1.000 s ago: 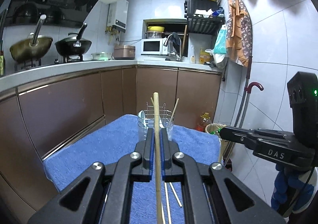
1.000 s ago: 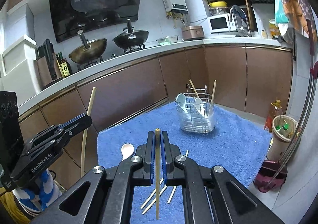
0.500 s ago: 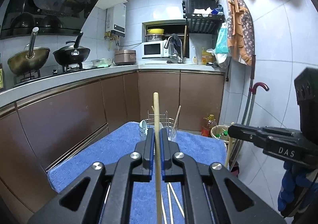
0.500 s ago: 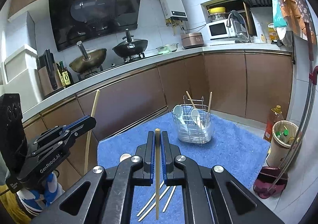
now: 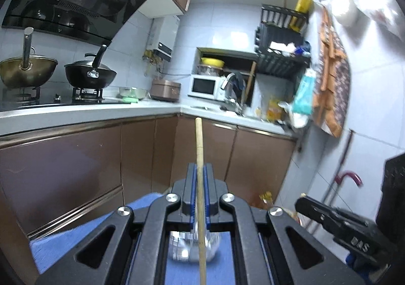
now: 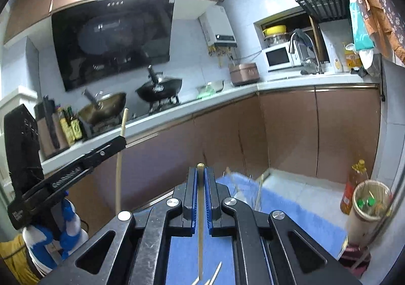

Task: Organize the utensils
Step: 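Lower the chopsticks into the holder and open both grippers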

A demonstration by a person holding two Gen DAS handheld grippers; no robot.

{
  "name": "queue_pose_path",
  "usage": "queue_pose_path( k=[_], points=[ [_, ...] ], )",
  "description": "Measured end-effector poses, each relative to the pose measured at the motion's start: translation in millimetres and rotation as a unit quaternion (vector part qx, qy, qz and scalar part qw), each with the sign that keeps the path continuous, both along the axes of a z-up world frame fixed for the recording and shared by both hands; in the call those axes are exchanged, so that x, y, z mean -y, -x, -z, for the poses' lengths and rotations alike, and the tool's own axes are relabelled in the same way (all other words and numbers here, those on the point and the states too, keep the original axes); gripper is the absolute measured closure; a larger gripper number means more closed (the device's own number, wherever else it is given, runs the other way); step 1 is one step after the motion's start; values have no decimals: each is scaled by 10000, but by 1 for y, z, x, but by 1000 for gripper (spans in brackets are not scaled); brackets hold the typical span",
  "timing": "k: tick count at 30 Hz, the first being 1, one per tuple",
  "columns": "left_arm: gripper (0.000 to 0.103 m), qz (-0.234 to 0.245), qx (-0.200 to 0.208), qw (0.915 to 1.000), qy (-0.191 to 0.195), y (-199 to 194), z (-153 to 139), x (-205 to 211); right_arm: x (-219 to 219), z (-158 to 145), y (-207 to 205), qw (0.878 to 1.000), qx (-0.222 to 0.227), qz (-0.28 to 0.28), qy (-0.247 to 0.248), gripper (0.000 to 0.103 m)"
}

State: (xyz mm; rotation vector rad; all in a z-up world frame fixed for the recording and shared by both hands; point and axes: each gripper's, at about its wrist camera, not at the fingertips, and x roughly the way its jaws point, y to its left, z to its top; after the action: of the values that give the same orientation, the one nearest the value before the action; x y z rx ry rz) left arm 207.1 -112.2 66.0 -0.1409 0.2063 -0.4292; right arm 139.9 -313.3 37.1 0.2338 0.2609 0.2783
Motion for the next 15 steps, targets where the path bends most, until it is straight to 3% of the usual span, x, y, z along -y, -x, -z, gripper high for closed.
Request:
queue_pose_path(
  k=[7,15],
  points=[
    [98,-333,-37,9988,343,-74,8,28,21,-2,-51,9991,342,245,-46,97],
    [98,-641,-123,9976,228,-129,45,50,28,18,-95,9979,540,347,32,97]
  ],
)
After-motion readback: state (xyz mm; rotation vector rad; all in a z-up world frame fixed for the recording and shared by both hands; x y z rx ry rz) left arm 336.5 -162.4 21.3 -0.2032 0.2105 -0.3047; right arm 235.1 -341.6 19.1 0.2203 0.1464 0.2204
